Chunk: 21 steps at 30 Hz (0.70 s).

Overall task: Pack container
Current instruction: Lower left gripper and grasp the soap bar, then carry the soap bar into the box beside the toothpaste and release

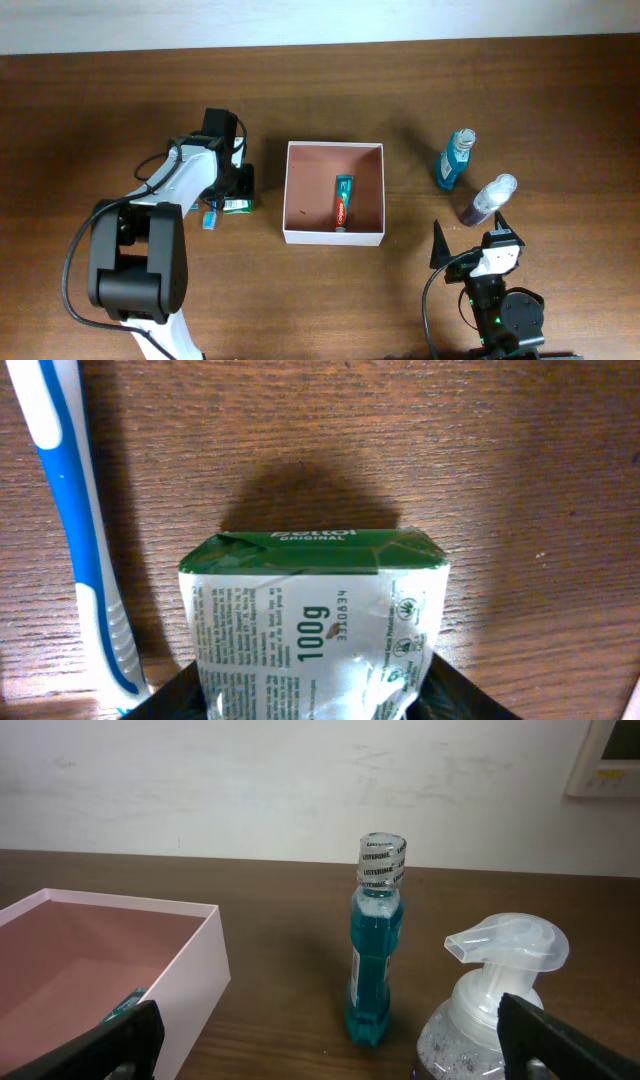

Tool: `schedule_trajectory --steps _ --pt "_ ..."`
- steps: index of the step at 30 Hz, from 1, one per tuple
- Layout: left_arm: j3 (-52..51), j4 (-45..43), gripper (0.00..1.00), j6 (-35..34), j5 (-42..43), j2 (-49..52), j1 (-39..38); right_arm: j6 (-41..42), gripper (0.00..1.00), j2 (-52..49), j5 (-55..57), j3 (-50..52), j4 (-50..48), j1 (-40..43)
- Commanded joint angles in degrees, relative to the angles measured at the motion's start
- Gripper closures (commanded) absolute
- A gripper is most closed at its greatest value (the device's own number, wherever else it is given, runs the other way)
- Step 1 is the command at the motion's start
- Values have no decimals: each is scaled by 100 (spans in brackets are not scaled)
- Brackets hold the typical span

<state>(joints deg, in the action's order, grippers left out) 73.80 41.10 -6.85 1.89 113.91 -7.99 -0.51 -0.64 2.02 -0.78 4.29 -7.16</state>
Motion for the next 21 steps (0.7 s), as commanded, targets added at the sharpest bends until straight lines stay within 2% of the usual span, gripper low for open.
schedule_trajectory --steps 1,6,12,21 --pt "-155 28 53 7 31 -35 -28 -35 2 44 -9 46 22 48" --pt "-103 48 56 7 31 -50 -28 -35 2 44 -9 46 22 48" --pt "199 367 68 4 28 -350 -28 -35 2 44 -9 46 24 48" --pt "212 595 69 -68 31 -1200 -68 -35 2 44 -9 46 22 48"
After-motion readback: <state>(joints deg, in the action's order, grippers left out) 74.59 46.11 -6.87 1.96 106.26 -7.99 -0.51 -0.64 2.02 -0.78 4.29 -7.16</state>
